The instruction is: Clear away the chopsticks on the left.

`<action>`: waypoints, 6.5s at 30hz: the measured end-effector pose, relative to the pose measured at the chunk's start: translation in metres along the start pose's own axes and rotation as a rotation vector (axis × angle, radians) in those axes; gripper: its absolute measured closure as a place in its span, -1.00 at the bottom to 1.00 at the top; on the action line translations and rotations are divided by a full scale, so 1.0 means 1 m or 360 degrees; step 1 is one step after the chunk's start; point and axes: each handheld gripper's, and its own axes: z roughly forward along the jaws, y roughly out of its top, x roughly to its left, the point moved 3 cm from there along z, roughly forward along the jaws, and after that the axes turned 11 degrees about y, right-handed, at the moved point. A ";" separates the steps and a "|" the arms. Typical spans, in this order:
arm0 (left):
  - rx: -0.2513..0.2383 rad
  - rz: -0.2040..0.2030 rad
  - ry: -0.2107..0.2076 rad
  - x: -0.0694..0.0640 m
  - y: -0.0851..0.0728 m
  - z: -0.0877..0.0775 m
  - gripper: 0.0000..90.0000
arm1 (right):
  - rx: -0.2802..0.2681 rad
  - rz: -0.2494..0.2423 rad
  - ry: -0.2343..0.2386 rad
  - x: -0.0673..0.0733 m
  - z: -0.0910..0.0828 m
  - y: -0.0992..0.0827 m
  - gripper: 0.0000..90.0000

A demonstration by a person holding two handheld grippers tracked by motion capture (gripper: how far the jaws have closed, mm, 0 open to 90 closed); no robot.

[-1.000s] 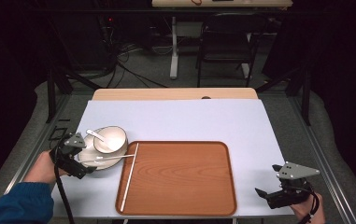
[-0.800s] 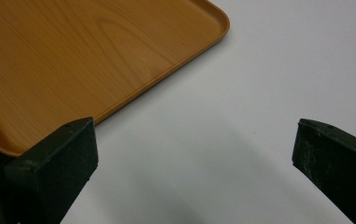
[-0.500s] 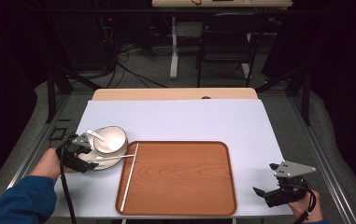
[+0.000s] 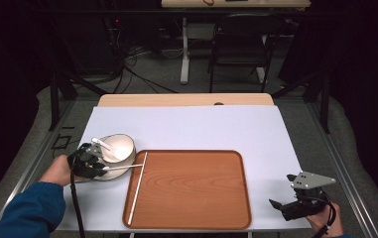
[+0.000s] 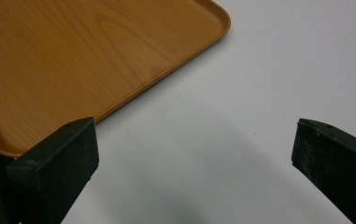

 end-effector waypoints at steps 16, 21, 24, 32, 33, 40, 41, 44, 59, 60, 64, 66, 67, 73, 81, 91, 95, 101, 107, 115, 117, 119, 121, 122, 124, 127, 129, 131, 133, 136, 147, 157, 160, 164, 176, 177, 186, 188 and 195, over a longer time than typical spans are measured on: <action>-0.0014 0.0178 -0.0062 -0.009 0.006 0.001 0.87 | -0.0002 0.0012 -0.0022 0.002 -0.004 -0.004 -0.98; -0.0021 0.0174 -0.0088 -0.012 0.007 -0.002 0.87 | 0.0001 0.0007 -0.0023 0.002 -0.004 -0.003 -0.98; -0.0038 0.0165 -0.0098 -0.013 0.008 -0.007 0.87 | 0.0000 0.0009 -0.0027 0.001 -0.005 -0.004 -0.98; -0.0085 0.0059 -0.0164 -0.019 0.013 -0.024 0.87 | 0.0000 0.0011 -0.0024 0.002 -0.004 -0.003 -0.98; -0.0090 0.0041 -0.0163 -0.019 0.014 -0.027 0.87 | 0.0001 0.0011 -0.0026 0.002 -0.004 -0.003 -0.98; -0.0130 -0.0100 -0.0154 -0.024 0.024 -0.042 0.87 | 0.0002 0.0010 -0.0026 0.002 -0.004 -0.003 -0.98; -0.0129 -0.0111 -0.0153 -0.024 0.026 -0.043 0.87 | 0.0003 0.0012 -0.0026 0.002 -0.004 -0.003 -0.98; -0.0163 -0.0174 -0.0144 -0.027 0.032 -0.049 0.87 | 0.0004 0.0008 -0.0029 0.002 -0.004 -0.003 -0.98; -0.0224 -0.0332 -0.0166 -0.043 0.053 -0.066 0.87 | 0.0005 0.0013 -0.0028 0.002 -0.004 -0.003 -0.97; -0.0237 -0.0329 -0.0174 -0.045 0.055 -0.067 0.87 | 0.0007 0.0012 -0.0029 0.002 -0.004 -0.004 -0.97; -0.0250 -0.0307 -0.0207 -0.051 0.061 -0.069 0.87 | 0.0010 0.0010 -0.0026 0.002 -0.004 -0.004 -0.97; -0.0257 -0.0320 -0.0213 -0.053 0.063 -0.070 0.87 | 0.0010 0.0010 -0.0027 0.002 -0.004 -0.004 -0.97; -0.0265 -0.0318 -0.0227 -0.055 0.064 -0.070 0.87 | 0.0009 0.0010 -0.0028 0.002 -0.004 -0.004 -0.97; -0.0303 -0.0379 -0.0265 -0.059 0.068 -0.073 0.87 | 0.0011 0.0011 -0.0030 0.002 -0.004 -0.004 -0.97; -0.0353 -0.0463 -0.0299 -0.068 0.077 -0.077 0.87 | 0.0009 0.0009 -0.0030 0.002 -0.004 -0.003 -0.97; -0.0368 -0.0571 -0.0303 -0.077 0.088 -0.068 0.87 | 0.0010 0.0010 -0.0032 0.002 -0.004 -0.003 -0.97; -0.0384 -0.0624 -0.0311 -0.080 0.091 -0.061 0.87 | 0.0009 0.0008 -0.0033 0.002 -0.004 -0.003 -0.97; -0.0423 -0.0701 -0.0303 -0.087 0.096 -0.053 0.87 | 0.0011 0.0011 -0.0035 0.002 -0.004 -0.003 -0.96; -0.0465 -0.0765 -0.0305 -0.093 0.098 -0.044 0.87 | 0.0010 0.0011 -0.0039 0.002 -0.005 -0.003 -0.96; -0.0500 -0.0865 -0.0240 -0.100 0.094 -0.028 0.87 | 0.0015 0.0008 -0.0040 0.002 -0.005 -0.003 -0.96; -0.0509 -0.0904 -0.0249 -0.102 0.092 -0.024 0.87 | 0.0014 0.0010 -0.0041 0.002 -0.005 -0.003 -0.96; -0.0514 -0.0927 -0.0235 -0.103 0.090 -0.020 0.87 | 0.0014 0.0010 -0.0041 0.003 -0.005 -0.003 -0.96; -0.0501 -0.0934 -0.0223 -0.104 0.089 -0.017 0.87 | 0.0014 0.0010 -0.0039 0.002 -0.005 -0.003 -0.95; -0.0511 -0.0942 -0.0209 -0.105 0.089 -0.015 0.87 | 0.0015 0.0010 -0.0039 0.003 -0.005 -0.003 -0.95; -0.0504 -0.0948 -0.0197 -0.106 0.089 -0.013 0.87 | 0.0014 0.0009 -0.0038 0.003 -0.005 -0.003 -0.95; -0.0508 -0.0964 -0.0182 -0.106 0.088 -0.011 0.87 | 0.0015 0.0009 -0.0039 0.002 -0.005 -0.003 -0.95; -0.0503 -0.0974 -0.0171 -0.105 0.087 -0.010 0.87 | 0.0016 0.0008 -0.0043 0.002 -0.005 -0.003 -0.95; -0.0503 -0.0989 -0.0147 -0.105 0.085 -0.008 0.87 | 0.0016 0.0006 -0.0040 0.003 -0.005 -0.003 -0.95; -0.0487 -0.0998 -0.0146 -0.103 0.083 -0.006 0.87 | 0.0014 0.0007 -0.0041 0.003 -0.005 -0.003 -0.95; -0.0478 -0.1028 -0.0145 -0.102 0.081 -0.003 0.87 | 0.0015 0.0007 -0.0040 0.003 -0.005 -0.003 -0.95; -0.0422 -0.1010 -0.0076 -0.103 0.078 0.004 0.85 | 0.0016 0.0004 -0.0041 0.003 -0.005 -0.003 -0.95; -0.0338 -0.0948 -0.0041 -0.103 0.072 0.005 0.79 | 0.0016 0.0003 -0.0041 0.003 -0.005 -0.003 -0.95; -0.0315 -0.0937 -0.0038 -0.104 0.068 0.006 0.77 | 0.0014 0.0001 -0.0042 0.003 -0.005 -0.003 -0.94; -0.0293 -0.0920 -0.0020 -0.104 0.065 0.005 0.74 | 0.0017 0.0001 -0.0039 0.003 -0.005 -0.002 -0.94; -0.0199 -0.0858 -0.0004 -0.106 0.060 0.009 0.66 | 0.0014 0.0002 -0.0036 0.003 -0.005 -0.002 -0.94; -0.0194 -0.0851 -0.0002 -0.106 0.060 0.009 0.66 | 0.0014 0.0002 -0.0036 0.003 -0.005 -0.002 -0.94; -0.0153 -0.0813 0.0019 -0.107 0.059 0.011 0.61 | 0.0016 0.0002 -0.0036 0.003 -0.005 -0.002 -0.94; -0.0147 -0.0810 0.0023 -0.107 0.059 0.012 0.61 | 0.0016 0.0003 -0.0036 0.003 -0.005 -0.002 -0.94; -0.0127 -0.0797 0.0029 -0.108 0.059 0.013 0.59 | 0.0017 0.0002 -0.0036 0.003 -0.005 -0.002 -0.94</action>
